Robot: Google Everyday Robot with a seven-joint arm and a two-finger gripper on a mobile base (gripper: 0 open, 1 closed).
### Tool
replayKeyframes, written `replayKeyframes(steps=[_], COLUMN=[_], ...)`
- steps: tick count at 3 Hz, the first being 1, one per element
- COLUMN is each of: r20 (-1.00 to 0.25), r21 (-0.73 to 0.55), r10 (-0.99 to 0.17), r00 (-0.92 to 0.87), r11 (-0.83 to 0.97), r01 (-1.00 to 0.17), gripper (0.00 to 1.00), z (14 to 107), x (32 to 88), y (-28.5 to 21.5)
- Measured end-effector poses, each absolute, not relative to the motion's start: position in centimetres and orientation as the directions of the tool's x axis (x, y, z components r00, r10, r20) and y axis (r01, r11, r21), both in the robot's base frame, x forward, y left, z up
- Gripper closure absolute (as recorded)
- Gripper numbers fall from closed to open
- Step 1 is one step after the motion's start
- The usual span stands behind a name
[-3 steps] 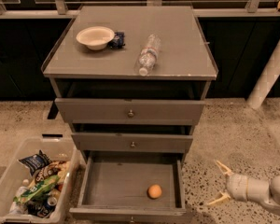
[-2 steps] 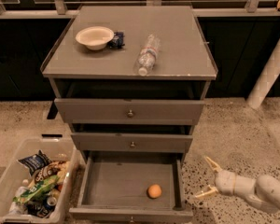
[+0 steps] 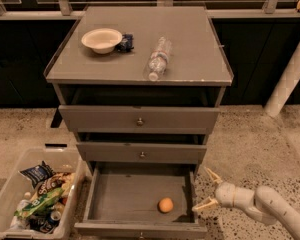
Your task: Pick orange from bottom drawer and place on counter
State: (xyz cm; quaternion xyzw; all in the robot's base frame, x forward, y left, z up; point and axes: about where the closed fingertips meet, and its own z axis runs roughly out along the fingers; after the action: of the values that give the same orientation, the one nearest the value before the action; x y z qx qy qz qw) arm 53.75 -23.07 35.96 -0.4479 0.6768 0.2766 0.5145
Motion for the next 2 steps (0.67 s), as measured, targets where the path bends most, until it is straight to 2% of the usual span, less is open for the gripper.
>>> replayKeyframes(steps=[1,2], r20=[-0.913,-0.775], r21=[-0.118,-0.182], r10=[-0.4,-0.63], r00=[-0.078,-0.05], r11=[0.444,0.298], r01=[-0.888,-0.937], gripper=[0.0,0.0], z=[35.2,33.6], x=[54.2,53.8], y=[-22.4,-19.5])
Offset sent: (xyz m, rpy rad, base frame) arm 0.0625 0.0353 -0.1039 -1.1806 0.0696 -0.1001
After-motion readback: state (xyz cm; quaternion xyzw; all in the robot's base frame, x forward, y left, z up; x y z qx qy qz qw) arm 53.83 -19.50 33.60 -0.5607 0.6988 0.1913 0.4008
